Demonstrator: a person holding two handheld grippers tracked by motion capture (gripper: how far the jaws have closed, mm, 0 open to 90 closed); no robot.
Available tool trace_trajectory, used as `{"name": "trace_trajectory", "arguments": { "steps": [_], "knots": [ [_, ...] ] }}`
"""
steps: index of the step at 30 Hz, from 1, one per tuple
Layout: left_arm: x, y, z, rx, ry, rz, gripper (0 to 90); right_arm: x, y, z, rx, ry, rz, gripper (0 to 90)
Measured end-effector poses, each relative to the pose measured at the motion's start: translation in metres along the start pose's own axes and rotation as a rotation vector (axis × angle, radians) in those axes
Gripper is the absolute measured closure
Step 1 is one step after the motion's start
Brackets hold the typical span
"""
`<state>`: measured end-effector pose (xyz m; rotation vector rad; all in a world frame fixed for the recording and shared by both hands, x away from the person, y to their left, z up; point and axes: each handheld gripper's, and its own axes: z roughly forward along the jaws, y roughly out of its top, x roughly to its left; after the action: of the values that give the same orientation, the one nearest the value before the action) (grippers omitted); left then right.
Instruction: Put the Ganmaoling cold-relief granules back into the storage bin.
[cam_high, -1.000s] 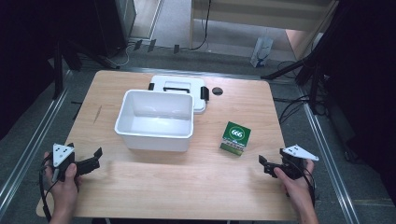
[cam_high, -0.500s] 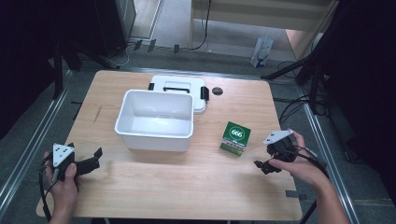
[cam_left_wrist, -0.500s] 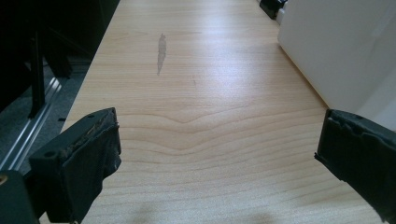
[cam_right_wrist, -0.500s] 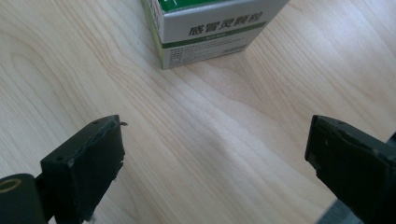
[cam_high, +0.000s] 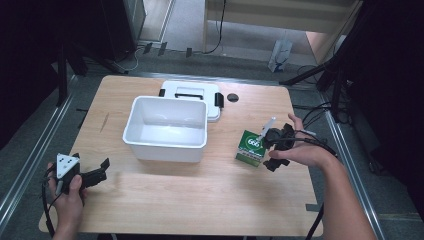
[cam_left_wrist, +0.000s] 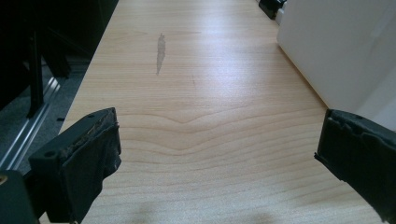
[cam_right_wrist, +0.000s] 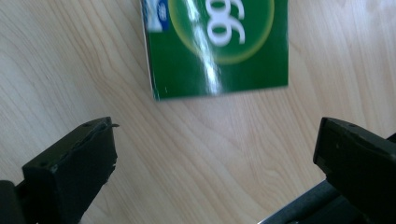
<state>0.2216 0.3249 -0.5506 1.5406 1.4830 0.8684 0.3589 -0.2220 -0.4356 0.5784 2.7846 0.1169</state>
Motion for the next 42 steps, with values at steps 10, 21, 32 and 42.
{"name": "trace_trajectory", "arguments": {
  "steps": [10,21,32,42],
  "knots": [
    [0.0,0.0,0.001,0.0,-0.001,0.003,0.1,-0.003,0.038,0.003,0.03,0.014,-0.077,0.0],
    [0.0,0.0,0.001,-0.002,-0.002,0.002,0.1,-0.009,0.057,0.022,0.062,0.064,-0.065,5.5],
    [0.0,0.0,0.001,-0.001,-0.003,0.002,0.0,-0.011,0.064,0.038,0.087,0.095,-0.013,11.6],
    [0.0,0.0,0.001,0.0,-0.004,0.001,0.0,-0.011,0.067,0.045,0.096,0.098,-0.029,10.8]
  ]
}}
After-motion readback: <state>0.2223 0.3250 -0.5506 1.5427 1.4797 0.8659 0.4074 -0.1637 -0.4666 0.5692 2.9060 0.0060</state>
